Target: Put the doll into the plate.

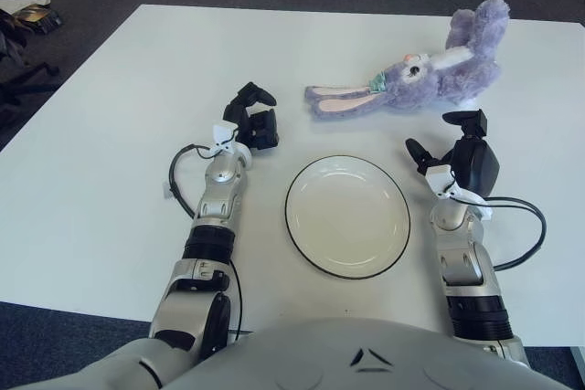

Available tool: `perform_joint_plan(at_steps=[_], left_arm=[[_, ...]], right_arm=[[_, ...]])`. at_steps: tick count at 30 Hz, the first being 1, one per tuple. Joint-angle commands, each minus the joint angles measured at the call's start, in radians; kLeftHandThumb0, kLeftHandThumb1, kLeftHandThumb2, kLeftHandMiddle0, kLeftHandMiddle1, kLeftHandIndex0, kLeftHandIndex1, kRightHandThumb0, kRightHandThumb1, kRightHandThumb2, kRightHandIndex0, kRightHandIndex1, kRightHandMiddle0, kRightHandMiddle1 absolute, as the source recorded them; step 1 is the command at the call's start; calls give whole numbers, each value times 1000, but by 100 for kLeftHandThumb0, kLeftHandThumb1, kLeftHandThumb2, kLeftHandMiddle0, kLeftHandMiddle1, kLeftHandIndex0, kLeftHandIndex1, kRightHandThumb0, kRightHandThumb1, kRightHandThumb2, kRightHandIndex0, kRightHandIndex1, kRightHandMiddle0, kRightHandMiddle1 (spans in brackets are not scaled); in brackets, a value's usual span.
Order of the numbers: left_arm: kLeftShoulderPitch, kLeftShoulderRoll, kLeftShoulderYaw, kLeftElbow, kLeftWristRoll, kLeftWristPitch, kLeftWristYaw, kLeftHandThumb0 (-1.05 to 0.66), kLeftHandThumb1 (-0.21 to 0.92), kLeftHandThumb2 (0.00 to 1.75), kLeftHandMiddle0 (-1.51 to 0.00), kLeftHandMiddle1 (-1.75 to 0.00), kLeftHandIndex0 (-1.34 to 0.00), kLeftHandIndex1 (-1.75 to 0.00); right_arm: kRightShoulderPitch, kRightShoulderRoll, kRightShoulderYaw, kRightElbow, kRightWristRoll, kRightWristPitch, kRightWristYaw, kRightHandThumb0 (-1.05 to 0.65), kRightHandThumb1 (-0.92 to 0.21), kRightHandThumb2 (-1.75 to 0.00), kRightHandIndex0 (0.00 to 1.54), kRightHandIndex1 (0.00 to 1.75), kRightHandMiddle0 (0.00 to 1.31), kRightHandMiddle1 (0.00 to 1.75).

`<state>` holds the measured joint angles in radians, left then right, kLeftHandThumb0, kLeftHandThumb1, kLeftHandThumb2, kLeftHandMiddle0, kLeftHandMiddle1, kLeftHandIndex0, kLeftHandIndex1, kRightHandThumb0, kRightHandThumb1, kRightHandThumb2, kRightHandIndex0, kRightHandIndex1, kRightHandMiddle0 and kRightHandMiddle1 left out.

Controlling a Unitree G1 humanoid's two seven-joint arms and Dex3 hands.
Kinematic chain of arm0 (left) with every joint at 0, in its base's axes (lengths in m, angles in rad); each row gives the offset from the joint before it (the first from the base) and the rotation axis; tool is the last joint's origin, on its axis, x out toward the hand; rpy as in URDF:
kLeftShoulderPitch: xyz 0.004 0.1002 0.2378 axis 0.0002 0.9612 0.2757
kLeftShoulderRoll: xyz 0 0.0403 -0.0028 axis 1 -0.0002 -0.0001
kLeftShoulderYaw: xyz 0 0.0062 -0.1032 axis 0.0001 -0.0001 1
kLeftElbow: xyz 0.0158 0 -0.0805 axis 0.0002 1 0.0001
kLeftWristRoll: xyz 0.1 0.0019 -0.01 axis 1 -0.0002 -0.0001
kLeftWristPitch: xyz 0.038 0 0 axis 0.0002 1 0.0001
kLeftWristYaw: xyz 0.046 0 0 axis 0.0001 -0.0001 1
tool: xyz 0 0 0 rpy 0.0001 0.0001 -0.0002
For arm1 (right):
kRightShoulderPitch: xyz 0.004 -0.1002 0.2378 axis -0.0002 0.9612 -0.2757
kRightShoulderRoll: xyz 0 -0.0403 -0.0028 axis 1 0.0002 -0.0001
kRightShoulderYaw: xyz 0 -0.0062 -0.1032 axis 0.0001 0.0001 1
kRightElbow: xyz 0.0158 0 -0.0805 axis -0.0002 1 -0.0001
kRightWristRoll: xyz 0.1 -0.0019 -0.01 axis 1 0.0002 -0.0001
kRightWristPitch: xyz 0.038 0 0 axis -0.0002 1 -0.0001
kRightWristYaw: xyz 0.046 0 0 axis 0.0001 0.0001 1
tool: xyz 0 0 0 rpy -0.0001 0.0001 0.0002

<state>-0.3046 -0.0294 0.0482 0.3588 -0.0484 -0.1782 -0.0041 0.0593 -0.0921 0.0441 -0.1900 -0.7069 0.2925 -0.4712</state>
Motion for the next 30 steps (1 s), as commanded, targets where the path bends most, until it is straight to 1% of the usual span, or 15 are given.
perform_joint_plan(at_steps=[1, 5, 11, 15, 19, 25, 30], left_arm=[[60, -6, -1, 43, 4, 21, 5, -48, 29, 134, -120, -175, -62, -175], [60, -6, -2, 44, 6, 19, 6, -48, 29, 134, -120, -175, -63, -175], [60, -5, -4, 44, 7, 19, 6, -48, 29, 135, -120, -175, -63, -175], [59, -3, -4, 43, 8, 30, 7, -48, 29, 135, -121, -175, -63, -175], [60, -3, -6, 39, 11, 37, 10, -48, 29, 135, -121, -175, -63, -175], [61, -4, -5, 37, 8, 31, 6, -48, 29, 135, -121, -175, -63, -175], [62, -4, -6, 38, 11, 32, 7, -48, 29, 135, -121, -175, -63, -175]], right_arm=[[23, -8, 9, 5, -27, 9, -2, -70, -47, -75, 14, 66, 0, 96], [24, -14, 14, 4, -44, -3, -18, -68, -45, -77, 13, 57, 0, 89], [23, -21, 18, 5, -58, -16, -38, -66, -43, -79, 14, 49, 0, 83], [9, -31, 20, 0, -79, -46, -84, -63, -41, -81, 17, 51, 0, 84], [9, -34, 25, -31, -107, -44, -85, -62, -40, -83, 20, 55, 0, 88], [10, -34, 27, -50, -135, -38, -77, -52, -30, -93, 21, 58, 0, 91], [8, -44, 32, -72, -166, -27, -54, -38, -20, -105, 20, 51, 0, 88]])
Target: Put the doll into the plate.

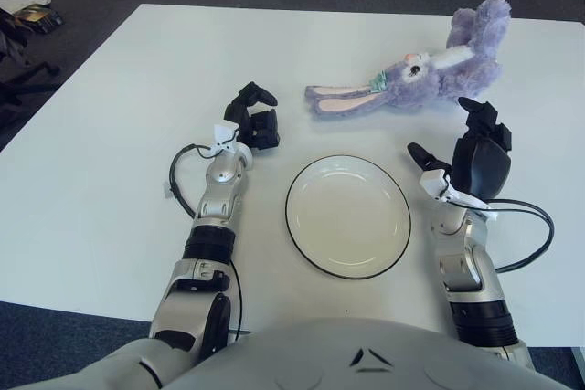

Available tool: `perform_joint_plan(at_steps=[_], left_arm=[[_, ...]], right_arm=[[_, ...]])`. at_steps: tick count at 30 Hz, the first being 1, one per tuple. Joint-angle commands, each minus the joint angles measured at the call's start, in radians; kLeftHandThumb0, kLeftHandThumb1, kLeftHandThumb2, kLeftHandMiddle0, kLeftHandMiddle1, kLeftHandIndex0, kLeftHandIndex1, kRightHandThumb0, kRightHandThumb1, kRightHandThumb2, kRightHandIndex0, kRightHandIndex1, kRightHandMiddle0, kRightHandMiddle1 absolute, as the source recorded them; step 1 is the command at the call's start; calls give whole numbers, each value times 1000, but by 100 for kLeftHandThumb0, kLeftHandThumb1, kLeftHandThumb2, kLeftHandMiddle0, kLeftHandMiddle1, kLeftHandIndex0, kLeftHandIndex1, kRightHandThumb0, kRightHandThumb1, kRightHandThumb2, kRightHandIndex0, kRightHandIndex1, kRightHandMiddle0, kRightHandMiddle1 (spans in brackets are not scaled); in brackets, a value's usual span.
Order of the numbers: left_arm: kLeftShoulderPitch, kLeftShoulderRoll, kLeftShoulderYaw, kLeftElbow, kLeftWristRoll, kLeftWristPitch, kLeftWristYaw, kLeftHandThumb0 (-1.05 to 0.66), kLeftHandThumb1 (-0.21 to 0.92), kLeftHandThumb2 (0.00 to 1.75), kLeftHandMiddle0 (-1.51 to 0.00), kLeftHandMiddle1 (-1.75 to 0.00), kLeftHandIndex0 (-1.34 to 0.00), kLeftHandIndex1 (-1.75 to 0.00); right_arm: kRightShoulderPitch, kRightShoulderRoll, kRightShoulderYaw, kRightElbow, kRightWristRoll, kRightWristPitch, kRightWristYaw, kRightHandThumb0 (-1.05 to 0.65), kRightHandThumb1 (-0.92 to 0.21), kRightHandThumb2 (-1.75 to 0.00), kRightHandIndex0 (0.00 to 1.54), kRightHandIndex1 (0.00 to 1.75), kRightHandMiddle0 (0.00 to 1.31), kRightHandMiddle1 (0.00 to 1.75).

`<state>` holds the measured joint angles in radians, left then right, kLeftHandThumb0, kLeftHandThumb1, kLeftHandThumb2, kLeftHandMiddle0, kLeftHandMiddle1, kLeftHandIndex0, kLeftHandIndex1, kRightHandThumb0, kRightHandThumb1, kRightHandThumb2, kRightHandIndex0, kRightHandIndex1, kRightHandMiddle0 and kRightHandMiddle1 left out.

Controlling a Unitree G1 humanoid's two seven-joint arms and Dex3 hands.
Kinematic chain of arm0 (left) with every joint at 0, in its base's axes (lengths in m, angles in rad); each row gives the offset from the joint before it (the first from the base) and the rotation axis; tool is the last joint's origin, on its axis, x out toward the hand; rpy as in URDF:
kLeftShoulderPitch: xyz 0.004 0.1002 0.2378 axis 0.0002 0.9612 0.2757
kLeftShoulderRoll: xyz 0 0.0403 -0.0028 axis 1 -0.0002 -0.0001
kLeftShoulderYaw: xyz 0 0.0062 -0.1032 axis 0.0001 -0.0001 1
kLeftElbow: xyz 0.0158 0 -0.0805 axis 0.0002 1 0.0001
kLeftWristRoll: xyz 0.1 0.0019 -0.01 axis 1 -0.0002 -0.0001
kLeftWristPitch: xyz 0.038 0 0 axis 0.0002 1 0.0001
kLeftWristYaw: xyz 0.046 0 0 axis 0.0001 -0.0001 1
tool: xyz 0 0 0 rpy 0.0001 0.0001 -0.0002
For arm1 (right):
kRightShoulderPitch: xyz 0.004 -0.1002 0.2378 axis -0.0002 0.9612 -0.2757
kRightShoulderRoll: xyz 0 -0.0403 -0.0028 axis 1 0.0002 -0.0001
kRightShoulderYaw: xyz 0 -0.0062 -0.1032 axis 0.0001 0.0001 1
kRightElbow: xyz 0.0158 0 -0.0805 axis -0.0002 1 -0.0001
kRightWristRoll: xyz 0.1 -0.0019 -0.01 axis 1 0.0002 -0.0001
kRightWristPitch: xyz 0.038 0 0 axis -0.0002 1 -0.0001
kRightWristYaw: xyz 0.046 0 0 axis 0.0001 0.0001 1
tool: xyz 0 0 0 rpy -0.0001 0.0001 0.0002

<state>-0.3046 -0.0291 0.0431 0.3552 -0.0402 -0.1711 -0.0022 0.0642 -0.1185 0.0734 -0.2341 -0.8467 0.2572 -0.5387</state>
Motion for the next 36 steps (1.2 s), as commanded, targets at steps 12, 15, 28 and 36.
perform_joint_plan(at_steps=[12, 15, 28, 36], left_arm=[[62, -5, -1, 41, 9, 31, 6, -48, 29, 135, -121, -175, -63, -175], [62, -4, -3, 40, 13, 36, 8, -48, 29, 135, -121, -175, -63, -175], [64, -2, -6, 38, 17, 37, 2, -48, 29, 135, -121, -175, -63, -175], [65, -1, -8, 38, 13, 41, -6, -48, 29, 135, -121, -175, -63, -175]], right_arm=[[9, -49, 22, -53, -122, 36, 55, -43, -19, -106, 19, 43, 0, 95], [8, -63, 33, -57, -166, 47, 64, -45, -20, -104, 19, 41, 0, 95], [-26, -136, 57, -45, -260, 34, 93, -40, -14, -106, 17, 35, 0, 78], [-64, -180, 62, -60, -325, 57, 185, -37, -11, -107, 18, 29, 0, 65]])
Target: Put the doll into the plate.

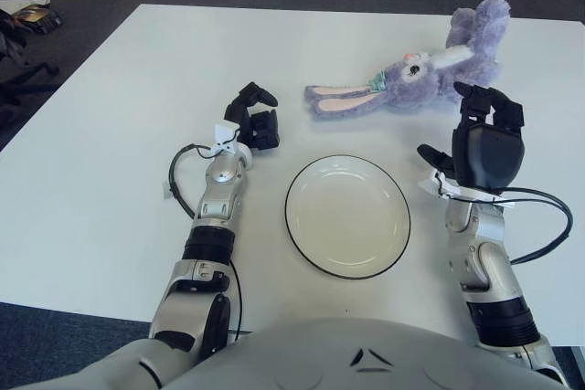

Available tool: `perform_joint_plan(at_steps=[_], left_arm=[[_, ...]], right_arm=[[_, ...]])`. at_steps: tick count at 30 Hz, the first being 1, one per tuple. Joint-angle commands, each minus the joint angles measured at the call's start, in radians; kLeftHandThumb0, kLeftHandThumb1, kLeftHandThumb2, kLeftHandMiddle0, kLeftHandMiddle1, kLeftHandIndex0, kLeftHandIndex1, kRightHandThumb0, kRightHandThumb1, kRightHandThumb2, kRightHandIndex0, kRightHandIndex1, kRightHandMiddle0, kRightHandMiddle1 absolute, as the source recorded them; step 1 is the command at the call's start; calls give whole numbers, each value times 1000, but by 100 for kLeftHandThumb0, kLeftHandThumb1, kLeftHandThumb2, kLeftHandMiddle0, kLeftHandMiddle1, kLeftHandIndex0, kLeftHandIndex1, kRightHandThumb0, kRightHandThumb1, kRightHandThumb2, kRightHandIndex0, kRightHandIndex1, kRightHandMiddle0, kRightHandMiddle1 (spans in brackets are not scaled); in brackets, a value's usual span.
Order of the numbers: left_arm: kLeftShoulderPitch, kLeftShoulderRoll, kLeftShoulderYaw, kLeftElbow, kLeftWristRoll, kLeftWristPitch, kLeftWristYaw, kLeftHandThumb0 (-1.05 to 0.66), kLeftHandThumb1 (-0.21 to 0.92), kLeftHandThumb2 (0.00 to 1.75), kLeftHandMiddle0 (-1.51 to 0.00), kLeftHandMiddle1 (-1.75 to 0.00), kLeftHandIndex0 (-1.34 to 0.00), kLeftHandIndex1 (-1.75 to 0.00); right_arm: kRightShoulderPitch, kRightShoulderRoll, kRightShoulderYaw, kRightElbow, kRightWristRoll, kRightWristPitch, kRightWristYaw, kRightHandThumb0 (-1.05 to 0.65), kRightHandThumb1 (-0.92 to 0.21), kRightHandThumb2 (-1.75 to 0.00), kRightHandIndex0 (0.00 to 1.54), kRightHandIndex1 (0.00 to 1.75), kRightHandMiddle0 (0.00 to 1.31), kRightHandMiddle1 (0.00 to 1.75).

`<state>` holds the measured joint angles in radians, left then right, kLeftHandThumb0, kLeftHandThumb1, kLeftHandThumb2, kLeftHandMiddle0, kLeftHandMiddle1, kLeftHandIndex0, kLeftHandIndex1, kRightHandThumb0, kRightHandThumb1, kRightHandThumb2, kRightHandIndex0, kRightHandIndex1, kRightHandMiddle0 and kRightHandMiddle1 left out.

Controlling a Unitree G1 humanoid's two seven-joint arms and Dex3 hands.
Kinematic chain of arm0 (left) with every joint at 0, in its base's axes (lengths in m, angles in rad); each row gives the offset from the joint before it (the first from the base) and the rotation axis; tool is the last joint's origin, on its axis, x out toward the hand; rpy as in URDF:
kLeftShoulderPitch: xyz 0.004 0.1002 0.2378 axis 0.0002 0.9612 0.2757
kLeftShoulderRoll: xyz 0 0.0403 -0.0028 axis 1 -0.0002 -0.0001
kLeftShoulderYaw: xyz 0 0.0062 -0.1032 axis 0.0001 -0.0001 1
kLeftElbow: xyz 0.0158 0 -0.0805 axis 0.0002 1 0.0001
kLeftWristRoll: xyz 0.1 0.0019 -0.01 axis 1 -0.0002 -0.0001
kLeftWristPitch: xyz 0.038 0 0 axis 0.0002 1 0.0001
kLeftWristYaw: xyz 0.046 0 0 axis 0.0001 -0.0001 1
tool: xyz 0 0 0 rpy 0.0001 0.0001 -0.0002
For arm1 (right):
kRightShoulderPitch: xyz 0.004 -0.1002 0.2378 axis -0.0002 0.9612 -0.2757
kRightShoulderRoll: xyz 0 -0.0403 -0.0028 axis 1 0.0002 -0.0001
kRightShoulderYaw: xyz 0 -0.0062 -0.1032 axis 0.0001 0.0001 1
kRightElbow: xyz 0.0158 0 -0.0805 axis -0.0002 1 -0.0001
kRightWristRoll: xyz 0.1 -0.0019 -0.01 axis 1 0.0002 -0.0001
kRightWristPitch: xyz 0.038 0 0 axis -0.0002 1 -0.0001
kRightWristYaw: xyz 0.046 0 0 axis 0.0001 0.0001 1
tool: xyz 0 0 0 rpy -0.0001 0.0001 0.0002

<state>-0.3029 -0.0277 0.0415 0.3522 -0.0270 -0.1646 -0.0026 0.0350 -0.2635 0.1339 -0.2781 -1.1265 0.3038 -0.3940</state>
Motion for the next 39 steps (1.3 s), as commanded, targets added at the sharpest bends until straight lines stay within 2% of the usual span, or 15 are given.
perform_joint_plan(at_steps=[1, 7, 10, 16, 28, 31, 39], left_arm=[[63, -4, -6, 43, -1, 34, -6, -48, 29, 135, -121, -175, -63, -175], [62, -8, -8, 46, -1, 39, -5, -48, 29, 134, -121, -175, -62, -175], [59, -8, -10, 53, 2, 38, -5, -48, 29, 134, -121, -175, -62, -175], [53, -8, -11, 64, -3, 31, -13, -47, 30, 134, -121, -175, -62, -175], [44, -12, -14, 84, 1, 18, -12, -47, 30, 134, -121, -175, -62, -175], [45, -11, -16, 83, 3, 18, -12, -47, 29, 134, -121, -175, -62, -175], [46, -10, -19, 86, 3, 16, -13, -48, 29, 134, -121, -175, -62, -175]], right_arm=[[-39, -40, 2, -15, -53, 12, 49, -37, -11, -108, 18, 28, 0, 63], [-69, -64, 6, -23, -78, 16, 122, -33, -11, -108, 20, 26, 0, 58], [-94, -80, 7, -36, -67, 8, 198, -28, -11, -110, 20, 25, 0, 57], [-116, -96, 6, -50, -54, -2, 283, -23, -10, -113, 22, 23, 0, 58], [-197, -156, -1, -41, -52, -33, 426, -37, -10, -109, 18, 19, 0, 60], [-225, -168, 1, -45, -57, -26, 491, -41, -12, -106, 18, 18, 0, 61], [-273, -168, -1, -39, -46, -4, 595, -45, -15, -103, 17, 15, 0, 59]])
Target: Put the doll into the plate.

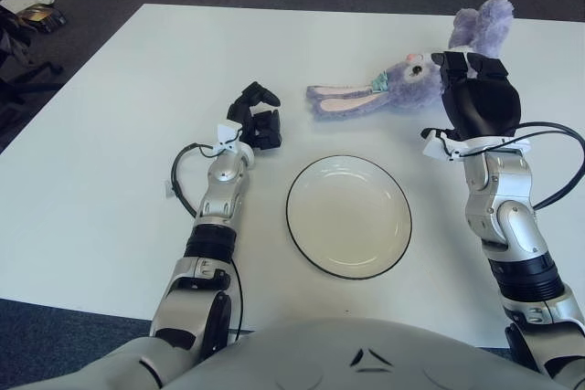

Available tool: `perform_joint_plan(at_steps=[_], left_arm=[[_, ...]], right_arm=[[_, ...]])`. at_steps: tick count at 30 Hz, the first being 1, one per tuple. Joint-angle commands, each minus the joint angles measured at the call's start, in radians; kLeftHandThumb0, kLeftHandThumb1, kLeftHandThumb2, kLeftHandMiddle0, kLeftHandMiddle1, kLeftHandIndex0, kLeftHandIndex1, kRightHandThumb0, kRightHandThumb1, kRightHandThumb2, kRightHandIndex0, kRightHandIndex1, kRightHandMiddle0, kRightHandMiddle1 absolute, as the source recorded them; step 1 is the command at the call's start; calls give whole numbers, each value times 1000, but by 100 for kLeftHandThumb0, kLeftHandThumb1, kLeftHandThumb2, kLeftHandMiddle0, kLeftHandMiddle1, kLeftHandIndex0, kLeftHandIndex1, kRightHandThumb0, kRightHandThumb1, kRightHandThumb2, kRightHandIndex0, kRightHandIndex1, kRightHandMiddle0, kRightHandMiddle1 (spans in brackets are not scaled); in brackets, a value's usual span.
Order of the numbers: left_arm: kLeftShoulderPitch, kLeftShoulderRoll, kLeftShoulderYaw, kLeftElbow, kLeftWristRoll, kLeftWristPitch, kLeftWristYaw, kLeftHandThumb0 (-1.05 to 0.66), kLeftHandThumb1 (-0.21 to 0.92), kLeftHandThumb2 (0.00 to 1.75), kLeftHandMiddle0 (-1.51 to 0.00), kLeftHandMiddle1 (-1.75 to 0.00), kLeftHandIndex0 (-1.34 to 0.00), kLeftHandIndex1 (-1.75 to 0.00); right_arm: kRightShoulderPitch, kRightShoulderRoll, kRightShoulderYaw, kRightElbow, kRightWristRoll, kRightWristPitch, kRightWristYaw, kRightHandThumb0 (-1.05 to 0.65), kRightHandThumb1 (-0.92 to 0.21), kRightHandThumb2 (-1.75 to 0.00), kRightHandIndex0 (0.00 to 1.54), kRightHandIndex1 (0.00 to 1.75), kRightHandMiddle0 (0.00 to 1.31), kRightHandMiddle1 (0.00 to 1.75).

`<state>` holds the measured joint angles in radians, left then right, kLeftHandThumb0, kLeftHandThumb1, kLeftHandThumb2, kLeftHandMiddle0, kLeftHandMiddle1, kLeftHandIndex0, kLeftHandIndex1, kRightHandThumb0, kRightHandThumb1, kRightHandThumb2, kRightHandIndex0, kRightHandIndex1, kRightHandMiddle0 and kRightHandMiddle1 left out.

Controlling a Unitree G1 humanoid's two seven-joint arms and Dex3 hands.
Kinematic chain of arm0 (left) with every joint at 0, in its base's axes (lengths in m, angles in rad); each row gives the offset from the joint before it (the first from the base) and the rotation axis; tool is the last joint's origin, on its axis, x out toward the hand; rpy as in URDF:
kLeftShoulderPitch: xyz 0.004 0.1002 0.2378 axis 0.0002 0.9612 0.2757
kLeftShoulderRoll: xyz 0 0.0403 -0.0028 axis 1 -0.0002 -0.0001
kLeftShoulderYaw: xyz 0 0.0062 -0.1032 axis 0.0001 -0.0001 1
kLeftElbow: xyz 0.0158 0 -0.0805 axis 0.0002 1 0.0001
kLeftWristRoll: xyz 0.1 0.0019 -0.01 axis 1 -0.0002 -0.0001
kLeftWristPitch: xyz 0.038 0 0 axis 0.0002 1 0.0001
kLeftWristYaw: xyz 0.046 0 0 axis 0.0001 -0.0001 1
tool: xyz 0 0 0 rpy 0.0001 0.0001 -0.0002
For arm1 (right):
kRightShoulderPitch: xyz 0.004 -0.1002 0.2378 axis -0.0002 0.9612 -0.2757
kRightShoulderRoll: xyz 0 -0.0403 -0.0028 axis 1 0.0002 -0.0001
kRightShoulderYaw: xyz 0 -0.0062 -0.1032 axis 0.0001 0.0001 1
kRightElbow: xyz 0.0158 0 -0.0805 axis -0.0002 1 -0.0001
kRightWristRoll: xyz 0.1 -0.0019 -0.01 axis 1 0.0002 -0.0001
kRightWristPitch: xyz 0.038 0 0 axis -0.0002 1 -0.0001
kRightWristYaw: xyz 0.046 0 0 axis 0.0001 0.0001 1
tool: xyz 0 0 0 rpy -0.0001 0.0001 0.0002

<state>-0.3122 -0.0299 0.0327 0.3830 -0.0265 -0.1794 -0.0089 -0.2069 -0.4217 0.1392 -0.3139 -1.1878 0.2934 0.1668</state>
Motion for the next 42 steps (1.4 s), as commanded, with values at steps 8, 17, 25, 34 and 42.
perform_joint_plan(at_steps=[8, 17, 25, 34, 42], left_arm=[[60, -7, -12, 53, 1, 32, -9, -48, 29, 134, -121, -175, -62, -175], [66, -9, -13, 45, -3, 28, -12, -47, 29, 134, -121, -175, -62, -175], [69, -9, -11, 43, -10, 28, -18, -48, 29, 134, -121, -175, -62, -175], [72, -9, -12, 37, -4, 34, -14, -48, 29, 134, -121, -175, -63, -175], [72, -7, -10, 37, -9, 34, -22, -48, 29, 134, -121, -175, -62, -175]], right_arm=[[-88, -43, -6, 34, 43, -13, 104, -51, -18, -99, 18, 14, 0, 64], [-182, -86, -7, 160, 94, -46, 127, -53, -19, -97, 19, 14, 0, 70], [-214, -107, 6, 185, 97, -26, 162, -56, -22, -96, 13, 11, 0, 62], [-258, -128, 19, 223, 92, 4, 199, -61, -27, -91, 12, 10, 0, 62], [-274, -143, 26, 256, 108, -6, 189, -64, -31, -87, 16, 12, 0, 64]])
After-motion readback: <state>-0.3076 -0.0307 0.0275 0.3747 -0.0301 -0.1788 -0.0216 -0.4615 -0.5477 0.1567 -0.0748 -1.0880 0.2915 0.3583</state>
